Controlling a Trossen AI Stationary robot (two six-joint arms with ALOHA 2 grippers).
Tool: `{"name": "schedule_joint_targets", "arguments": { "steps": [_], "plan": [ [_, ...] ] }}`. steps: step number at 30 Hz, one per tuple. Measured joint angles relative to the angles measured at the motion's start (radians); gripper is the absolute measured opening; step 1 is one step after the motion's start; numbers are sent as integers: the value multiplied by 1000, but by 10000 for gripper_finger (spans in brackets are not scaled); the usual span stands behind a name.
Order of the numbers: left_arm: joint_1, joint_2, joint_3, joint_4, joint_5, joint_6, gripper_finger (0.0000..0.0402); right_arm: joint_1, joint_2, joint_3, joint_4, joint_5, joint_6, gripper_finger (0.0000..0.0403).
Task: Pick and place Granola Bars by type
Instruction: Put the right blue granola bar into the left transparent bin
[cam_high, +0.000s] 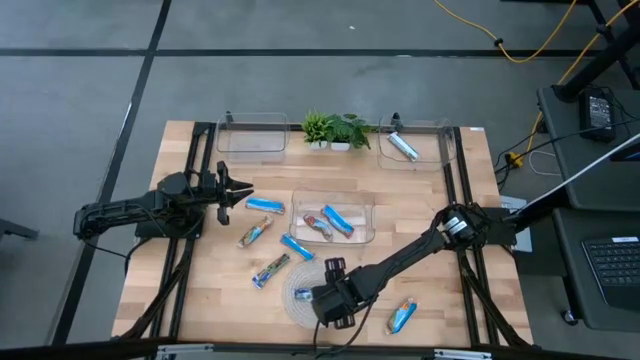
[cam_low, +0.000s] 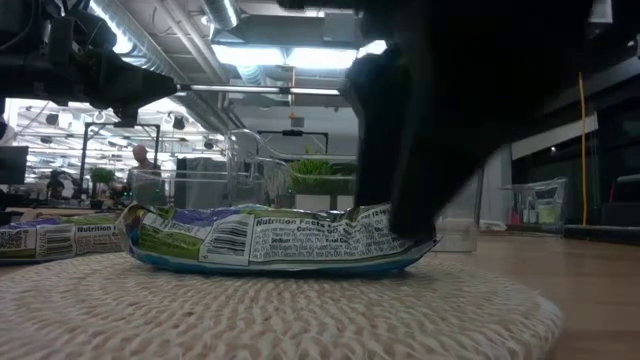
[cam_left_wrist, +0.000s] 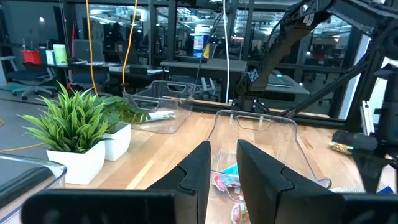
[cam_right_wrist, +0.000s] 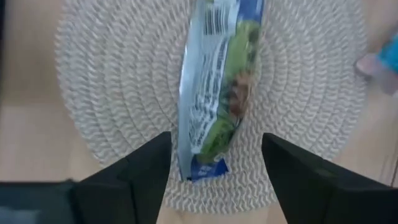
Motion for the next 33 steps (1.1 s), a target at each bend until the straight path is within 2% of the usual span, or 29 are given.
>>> {"name": "schedule_joint_targets", "arguments": {
  "steps": [6, 10, 14, 25, 33],
  "plan": [
    [0, 0, 0, 0, 0, 0, 72, 0, 0, -64, 39, 6, 4, 251],
    [0, 0, 0, 0, 0, 0, 72, 0, 0, -66, 57, 9, 0, 228],
    [0, 0, 0, 0, 0, 0, 72, 0, 0, -65, 78, 9, -1, 182],
    [0, 0, 0, 0, 0, 0, 72, 0, 0, -65, 81, 18, -3, 22],
    [0, 0, 0, 0, 0, 0, 72, 1, -12, -16, 10, 50, -4, 26]
  ]
}}
